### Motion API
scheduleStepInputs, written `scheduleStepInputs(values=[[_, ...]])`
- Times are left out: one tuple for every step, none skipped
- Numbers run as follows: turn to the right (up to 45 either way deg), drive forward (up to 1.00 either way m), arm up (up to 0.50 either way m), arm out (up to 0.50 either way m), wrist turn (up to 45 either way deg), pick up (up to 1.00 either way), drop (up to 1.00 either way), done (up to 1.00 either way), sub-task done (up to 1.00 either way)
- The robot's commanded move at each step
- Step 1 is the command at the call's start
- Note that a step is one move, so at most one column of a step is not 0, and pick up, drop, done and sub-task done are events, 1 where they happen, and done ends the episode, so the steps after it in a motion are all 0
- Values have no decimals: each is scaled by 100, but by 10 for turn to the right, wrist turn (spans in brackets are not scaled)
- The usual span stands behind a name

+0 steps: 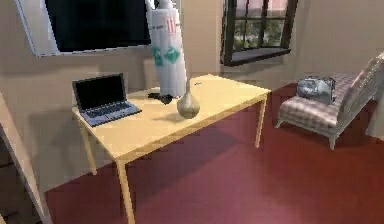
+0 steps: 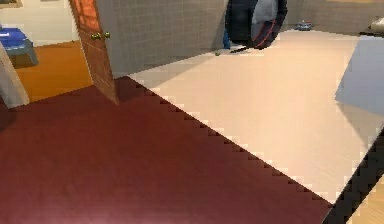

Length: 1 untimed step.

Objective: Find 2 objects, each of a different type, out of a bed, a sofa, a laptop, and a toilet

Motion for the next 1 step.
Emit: scheduleStepInputs(values=[[0, 25, 0, 0, 0, 0, 0, 0, 0]])
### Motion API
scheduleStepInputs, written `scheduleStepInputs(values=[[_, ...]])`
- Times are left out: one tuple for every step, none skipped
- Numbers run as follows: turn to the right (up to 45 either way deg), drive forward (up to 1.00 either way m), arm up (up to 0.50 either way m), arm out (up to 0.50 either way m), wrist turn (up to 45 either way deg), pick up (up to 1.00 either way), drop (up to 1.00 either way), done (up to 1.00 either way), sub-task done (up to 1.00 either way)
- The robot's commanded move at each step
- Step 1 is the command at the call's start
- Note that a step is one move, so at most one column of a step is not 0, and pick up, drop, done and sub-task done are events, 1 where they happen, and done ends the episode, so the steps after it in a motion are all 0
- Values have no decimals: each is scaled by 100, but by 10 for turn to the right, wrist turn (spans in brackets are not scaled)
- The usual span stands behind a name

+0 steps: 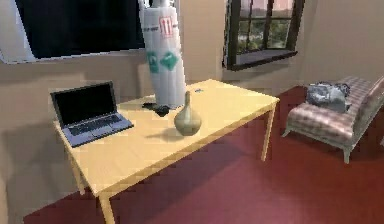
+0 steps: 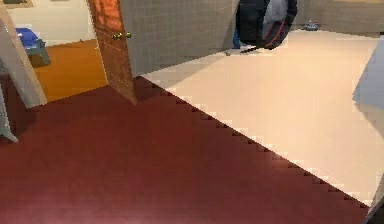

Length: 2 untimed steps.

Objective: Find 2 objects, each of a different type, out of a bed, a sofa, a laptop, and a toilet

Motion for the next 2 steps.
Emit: scheduleStepInputs(values=[[-240, 0, 0, 0, 0, 0, 0, 0, 0], [0, 0, 0, 0, 0, 0, 0, 100, 0]])
